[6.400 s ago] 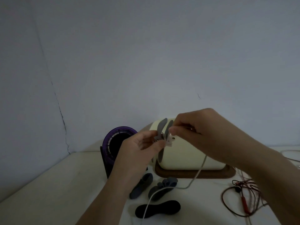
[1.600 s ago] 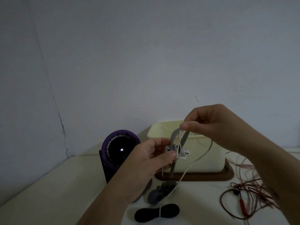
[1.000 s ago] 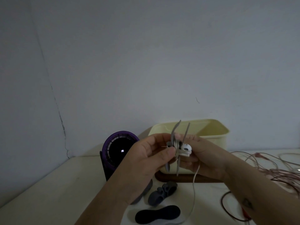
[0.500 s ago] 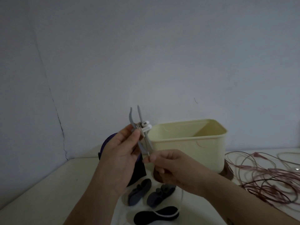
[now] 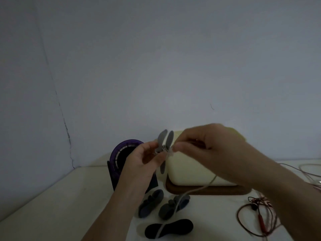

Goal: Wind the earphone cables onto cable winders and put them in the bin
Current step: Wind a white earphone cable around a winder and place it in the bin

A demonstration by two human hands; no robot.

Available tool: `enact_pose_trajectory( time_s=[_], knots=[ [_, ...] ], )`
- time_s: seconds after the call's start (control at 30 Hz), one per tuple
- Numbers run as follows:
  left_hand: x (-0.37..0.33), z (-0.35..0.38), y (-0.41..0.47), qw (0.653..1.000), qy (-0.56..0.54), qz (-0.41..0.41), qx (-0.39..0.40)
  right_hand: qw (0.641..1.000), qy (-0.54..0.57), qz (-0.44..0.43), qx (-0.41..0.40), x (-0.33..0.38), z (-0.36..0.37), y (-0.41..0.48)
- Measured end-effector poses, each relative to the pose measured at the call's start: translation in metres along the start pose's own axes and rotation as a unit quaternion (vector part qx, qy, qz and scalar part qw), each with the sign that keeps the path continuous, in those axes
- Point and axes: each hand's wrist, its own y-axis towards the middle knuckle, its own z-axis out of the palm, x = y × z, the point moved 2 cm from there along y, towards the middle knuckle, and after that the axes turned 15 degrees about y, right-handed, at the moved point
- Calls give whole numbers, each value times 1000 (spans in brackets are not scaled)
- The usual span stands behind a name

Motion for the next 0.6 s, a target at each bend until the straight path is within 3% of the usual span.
enact_pose_trajectory(
  time_s=[0.23, 0.47, 0.6],
  knots=[
    [-9, 17, -16, 978, -117, -26, 169, 991, 42, -15, -130, -21, -33, 0],
    [-21, 21, -24, 965, -134, 8, 227, 970, 210, 47, -110, -42, -27, 4],
    [-31, 19, -27, 965, -128, 49, 223, 951, 290, 60, -83, -54, -11, 8]
  ],
)
